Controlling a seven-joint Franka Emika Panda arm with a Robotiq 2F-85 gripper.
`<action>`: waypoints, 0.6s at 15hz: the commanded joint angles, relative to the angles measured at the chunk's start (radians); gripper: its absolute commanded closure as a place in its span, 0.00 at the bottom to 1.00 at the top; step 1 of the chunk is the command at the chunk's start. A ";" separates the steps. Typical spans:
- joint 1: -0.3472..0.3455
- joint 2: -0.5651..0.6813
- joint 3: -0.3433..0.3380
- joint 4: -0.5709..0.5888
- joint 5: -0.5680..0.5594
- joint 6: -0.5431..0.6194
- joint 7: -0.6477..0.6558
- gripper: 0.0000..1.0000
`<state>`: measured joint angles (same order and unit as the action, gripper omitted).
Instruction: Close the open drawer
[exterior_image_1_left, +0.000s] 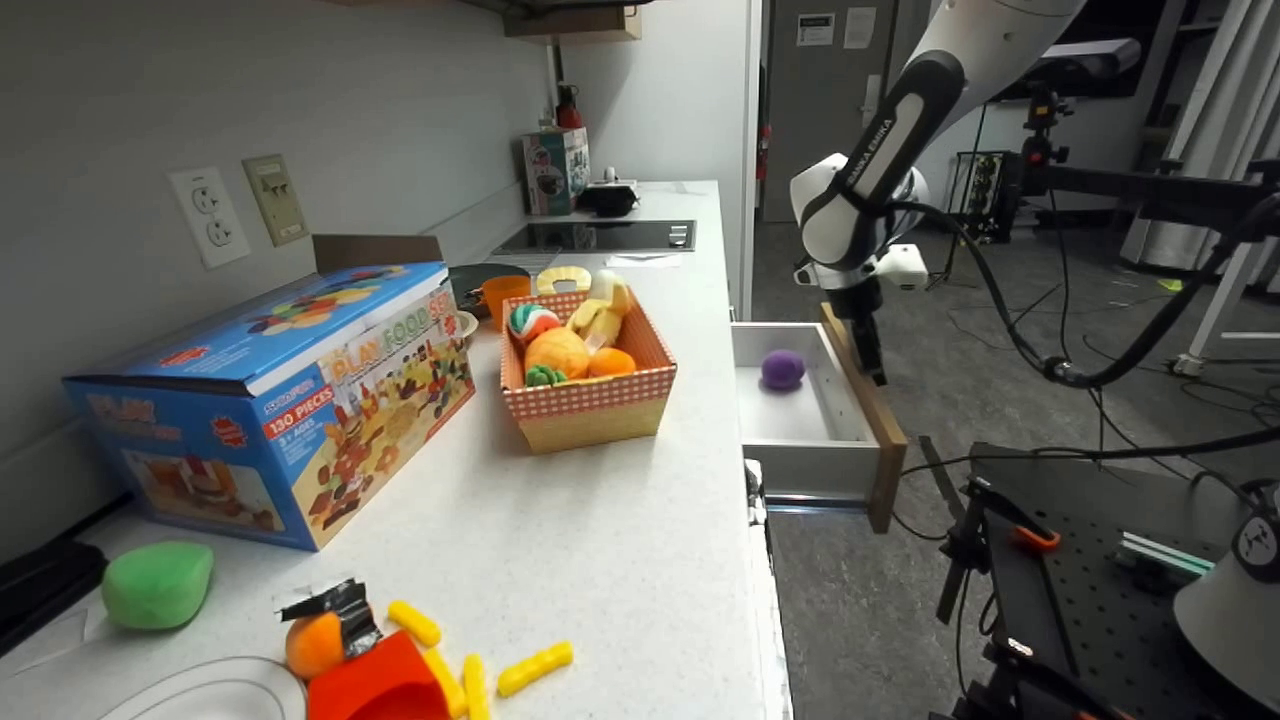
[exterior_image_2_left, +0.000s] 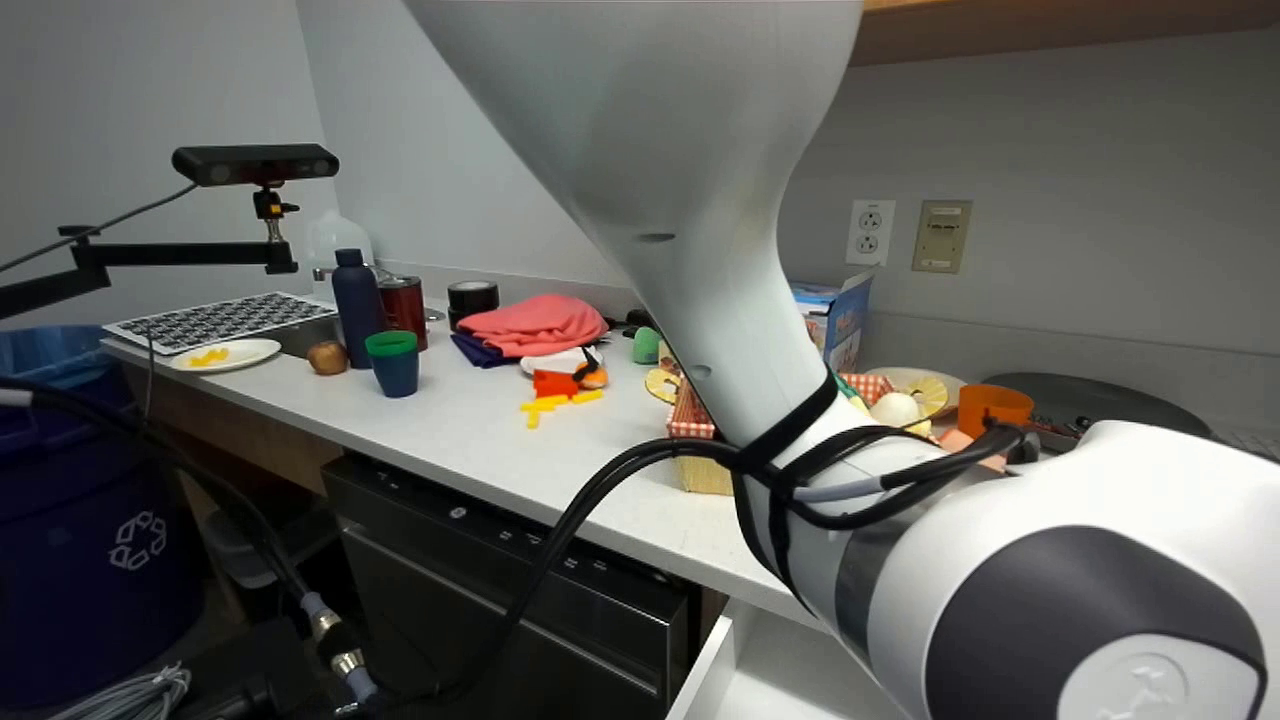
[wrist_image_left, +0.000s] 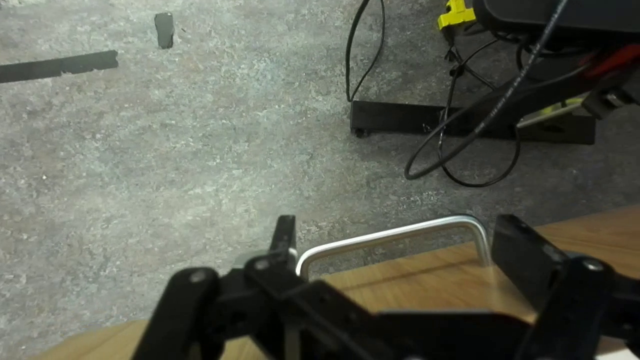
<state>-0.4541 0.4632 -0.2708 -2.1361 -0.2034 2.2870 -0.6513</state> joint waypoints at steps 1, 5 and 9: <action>-0.025 0.080 0.072 0.088 0.092 -0.047 -0.065 0.00; -0.028 0.127 0.122 0.155 0.161 -0.094 -0.155 0.00; -0.011 0.164 0.148 0.195 0.155 -0.060 -0.211 0.00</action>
<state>-0.4603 0.5658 -0.1523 -2.0041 -0.0695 2.2113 -0.8075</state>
